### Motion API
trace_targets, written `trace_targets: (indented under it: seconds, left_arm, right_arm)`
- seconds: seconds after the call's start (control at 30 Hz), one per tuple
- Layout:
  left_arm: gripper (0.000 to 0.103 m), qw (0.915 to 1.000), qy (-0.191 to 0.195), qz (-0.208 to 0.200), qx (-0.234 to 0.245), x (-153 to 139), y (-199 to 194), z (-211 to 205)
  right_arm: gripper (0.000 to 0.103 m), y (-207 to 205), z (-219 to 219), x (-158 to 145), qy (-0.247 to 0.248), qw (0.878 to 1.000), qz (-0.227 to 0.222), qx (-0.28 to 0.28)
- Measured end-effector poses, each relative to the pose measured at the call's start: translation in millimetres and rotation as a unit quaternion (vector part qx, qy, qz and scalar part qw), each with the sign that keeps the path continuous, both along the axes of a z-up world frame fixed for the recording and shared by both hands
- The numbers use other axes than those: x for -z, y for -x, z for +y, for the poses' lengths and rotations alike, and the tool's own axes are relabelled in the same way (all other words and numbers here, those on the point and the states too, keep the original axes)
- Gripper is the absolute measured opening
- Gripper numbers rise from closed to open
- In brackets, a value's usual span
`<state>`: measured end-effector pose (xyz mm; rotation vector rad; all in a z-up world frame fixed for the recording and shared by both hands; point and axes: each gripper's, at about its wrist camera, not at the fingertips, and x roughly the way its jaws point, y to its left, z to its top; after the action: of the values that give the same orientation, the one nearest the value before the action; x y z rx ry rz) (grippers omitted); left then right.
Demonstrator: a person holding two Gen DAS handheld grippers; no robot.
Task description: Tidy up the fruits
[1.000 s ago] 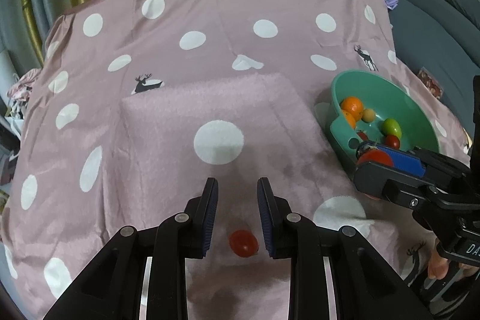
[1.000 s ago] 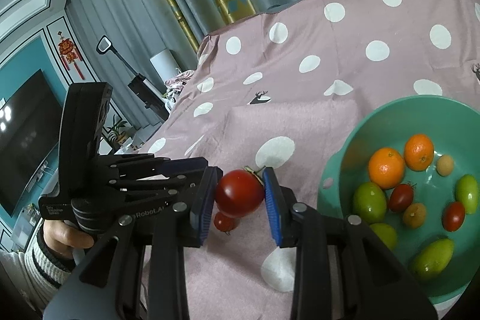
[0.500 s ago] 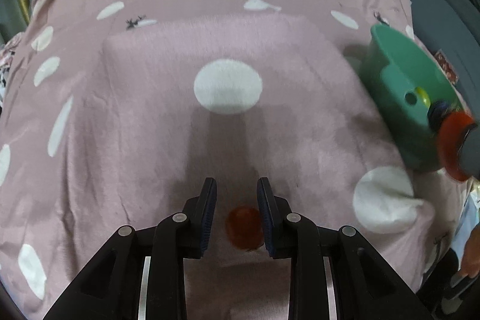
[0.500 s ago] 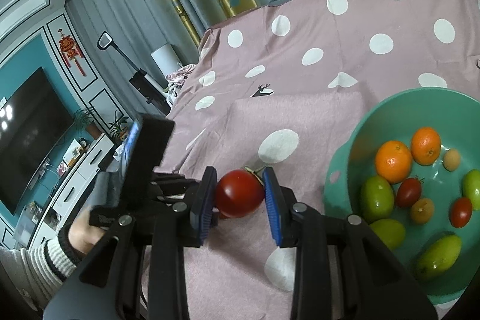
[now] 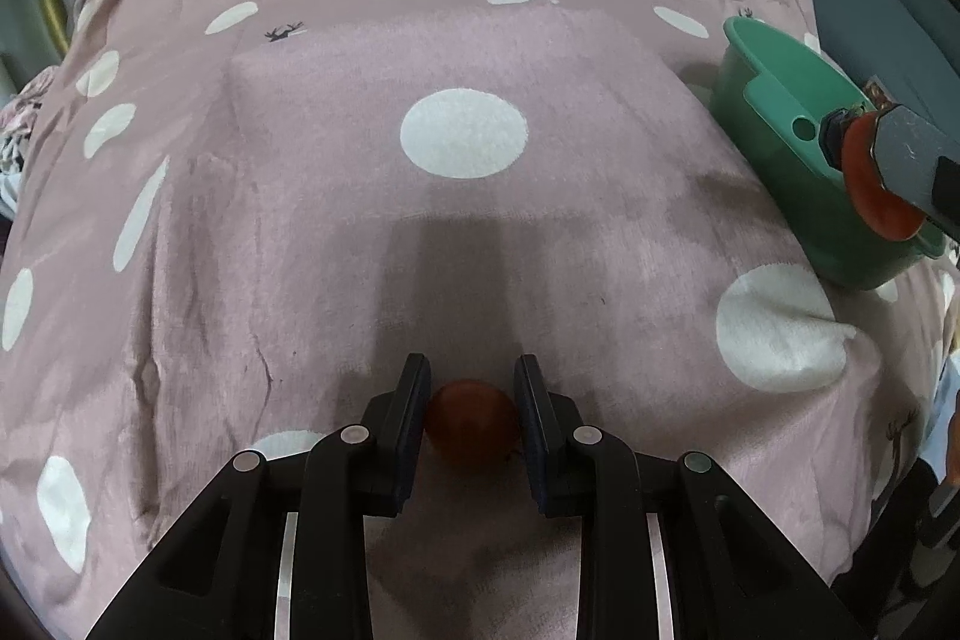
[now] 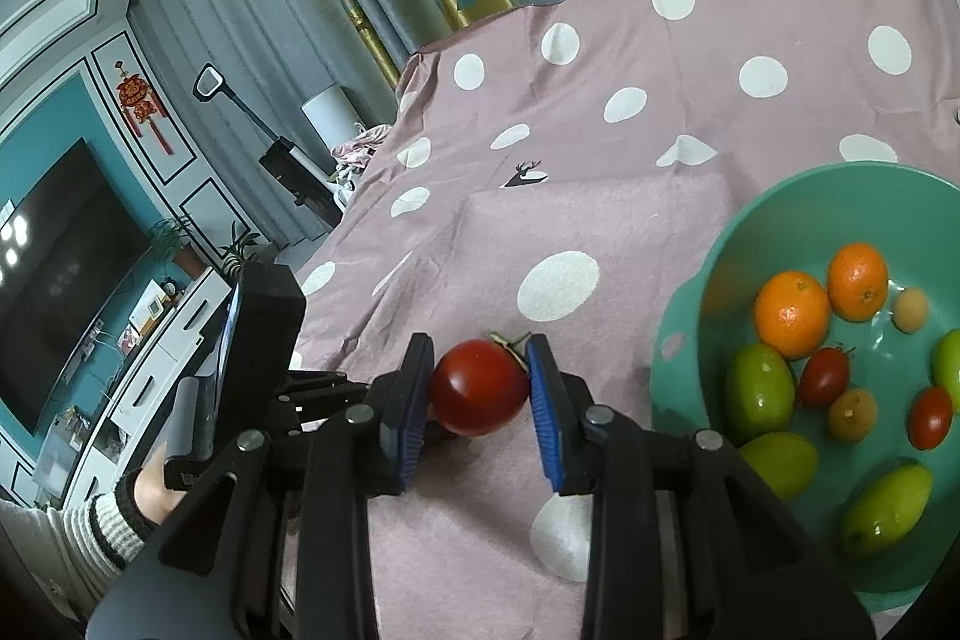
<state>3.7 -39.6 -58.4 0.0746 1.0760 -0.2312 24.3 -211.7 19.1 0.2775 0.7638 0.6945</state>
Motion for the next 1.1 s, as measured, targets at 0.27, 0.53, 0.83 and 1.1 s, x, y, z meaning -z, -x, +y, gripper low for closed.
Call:
trace_targets:
  seconds: [0.27,0.53,0.83,1.1]
  left_arm:
    - [0.027,0.9999,0.009,-0.009,-0.006,-0.9,2.6,2.0]
    - [0.027,0.9994,0.021,-0.026,-0.01,-19.1,3.6,4.0]
    - [0.027,0.9982,0.025,-0.054,-0.011,-43.7,-0.2,3.0]
    - [0.027,0.9973,0.03,-0.066,-0.01,-55.4,-4.0,-2.7]
  right_arm:
    - [0.032,-1.3,0.2,0.1,0.001,1.0,-0.001,0.0]
    - [0.032,-2.4,1.2,2.0,0.003,1.0,0.002,0.001]
    - [0.032,-2.3,0.8,2.4,0.002,1.0,0.002,0.001]
    - [0.032,-2.9,-3.0,1.2,-0.003,1.0,-0.003,0.006]
